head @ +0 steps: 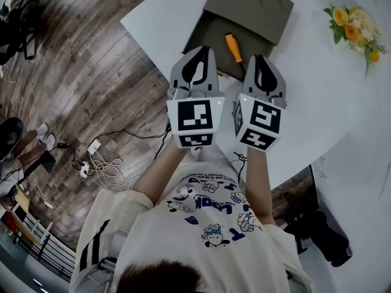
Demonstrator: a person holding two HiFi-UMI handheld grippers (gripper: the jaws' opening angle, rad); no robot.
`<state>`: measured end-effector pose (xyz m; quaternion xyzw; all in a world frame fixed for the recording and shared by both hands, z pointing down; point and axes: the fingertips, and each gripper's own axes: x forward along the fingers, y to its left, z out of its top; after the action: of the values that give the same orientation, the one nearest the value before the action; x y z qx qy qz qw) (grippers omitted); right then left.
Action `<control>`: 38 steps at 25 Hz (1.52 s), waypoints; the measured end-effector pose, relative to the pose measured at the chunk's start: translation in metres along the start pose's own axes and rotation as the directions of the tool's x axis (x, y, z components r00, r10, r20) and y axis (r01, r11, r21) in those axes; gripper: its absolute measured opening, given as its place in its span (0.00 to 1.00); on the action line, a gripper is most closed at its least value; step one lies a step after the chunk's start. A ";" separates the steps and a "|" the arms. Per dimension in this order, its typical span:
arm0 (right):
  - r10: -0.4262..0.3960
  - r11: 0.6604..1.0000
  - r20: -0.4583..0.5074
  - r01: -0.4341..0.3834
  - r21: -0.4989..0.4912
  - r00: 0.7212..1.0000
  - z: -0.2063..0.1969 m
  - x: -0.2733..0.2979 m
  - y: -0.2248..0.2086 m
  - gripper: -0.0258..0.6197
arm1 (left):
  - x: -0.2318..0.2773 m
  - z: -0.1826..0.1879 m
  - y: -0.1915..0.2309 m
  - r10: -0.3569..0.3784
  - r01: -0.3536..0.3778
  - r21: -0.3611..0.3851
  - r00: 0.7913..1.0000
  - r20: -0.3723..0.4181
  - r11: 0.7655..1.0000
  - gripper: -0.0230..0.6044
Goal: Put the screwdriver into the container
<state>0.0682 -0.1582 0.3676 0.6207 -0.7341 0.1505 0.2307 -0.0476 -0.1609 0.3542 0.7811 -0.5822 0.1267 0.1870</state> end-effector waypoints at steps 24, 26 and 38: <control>-0.027 0.998 0.134 0.018 0.067 0.991 0.038 -0.058 0.016 0.10 | -0.051 0.047 -0.003 -0.010 0.007 0.023 0.994 0.106 1.000 0.07; -0.029 0.998 0.139 0.020 0.066 0.990 0.042 -0.062 0.018 0.10 | -0.055 0.049 -0.001 -0.011 0.008 0.022 0.994 0.108 1.000 0.07; -0.038 0.998 0.144 0.029 0.064 0.989 0.044 -0.075 0.014 0.10 | -0.067 0.057 -0.011 -0.020 0.016 0.029 0.991 0.129 0.999 0.07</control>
<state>0.0566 -0.1144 0.2916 0.6490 -0.7335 0.1238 0.1596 -0.0579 -0.1257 0.2741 0.7954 -0.5841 0.0824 0.1391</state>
